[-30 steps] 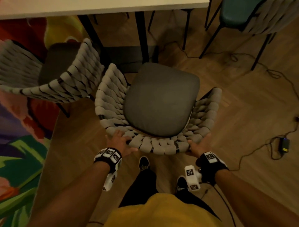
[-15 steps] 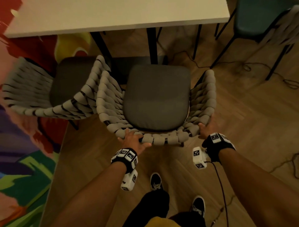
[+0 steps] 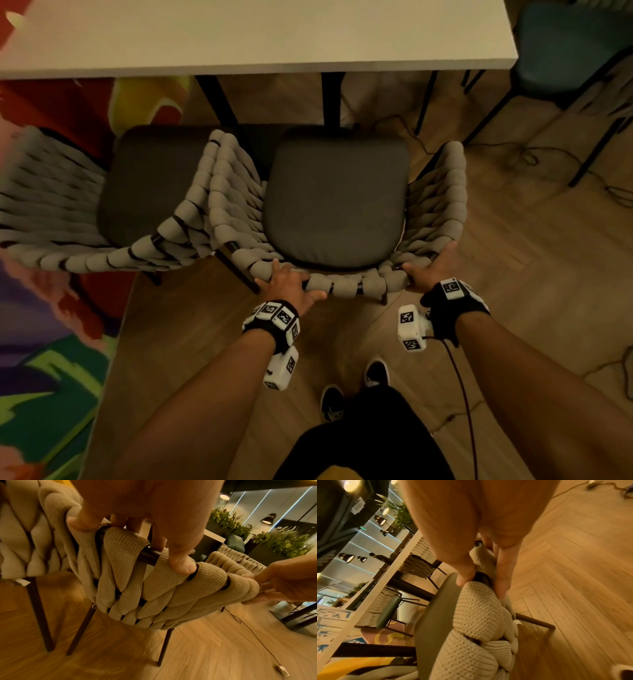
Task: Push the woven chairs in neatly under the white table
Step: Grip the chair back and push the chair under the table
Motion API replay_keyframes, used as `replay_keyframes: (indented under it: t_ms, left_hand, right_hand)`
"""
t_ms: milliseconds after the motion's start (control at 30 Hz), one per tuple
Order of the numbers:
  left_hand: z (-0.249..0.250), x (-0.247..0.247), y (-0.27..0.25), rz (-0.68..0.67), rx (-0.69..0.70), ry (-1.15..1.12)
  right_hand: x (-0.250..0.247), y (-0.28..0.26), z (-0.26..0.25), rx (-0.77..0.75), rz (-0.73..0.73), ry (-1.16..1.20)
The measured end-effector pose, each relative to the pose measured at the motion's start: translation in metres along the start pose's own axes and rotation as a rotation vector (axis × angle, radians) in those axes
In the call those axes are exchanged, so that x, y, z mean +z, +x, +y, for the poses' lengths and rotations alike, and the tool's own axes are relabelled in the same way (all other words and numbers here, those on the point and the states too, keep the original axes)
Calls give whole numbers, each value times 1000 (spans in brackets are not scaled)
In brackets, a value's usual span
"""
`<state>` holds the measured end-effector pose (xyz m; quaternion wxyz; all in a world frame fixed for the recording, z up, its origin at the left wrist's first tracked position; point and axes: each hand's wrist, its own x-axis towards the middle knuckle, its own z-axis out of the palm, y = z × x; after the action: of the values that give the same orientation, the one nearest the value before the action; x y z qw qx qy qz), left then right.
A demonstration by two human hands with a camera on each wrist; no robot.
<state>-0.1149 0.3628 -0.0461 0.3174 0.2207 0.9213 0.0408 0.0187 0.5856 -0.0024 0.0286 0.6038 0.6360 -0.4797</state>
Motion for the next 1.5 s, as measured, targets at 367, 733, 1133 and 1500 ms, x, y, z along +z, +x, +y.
replay_keyframes:
  t_ms: [367, 733, 1133, 1500]
  left_hand:
    - [-21, -46, -10, 136, 16, -172]
    - [-160, -126, 37, 351, -253, -195]
    - [-166, -124, 42, 60, 105, -198]
    - [40, -73, 22, -169, 418, -106]
  right_hand:
    - [12, 20, 1, -106, 45, -471]
    - [162, -66, -49, -649, -458, -1047]
    - [151, -83, -31, -441, -136, -725]
    - [-4, -33, 76, -228, 99, -137]
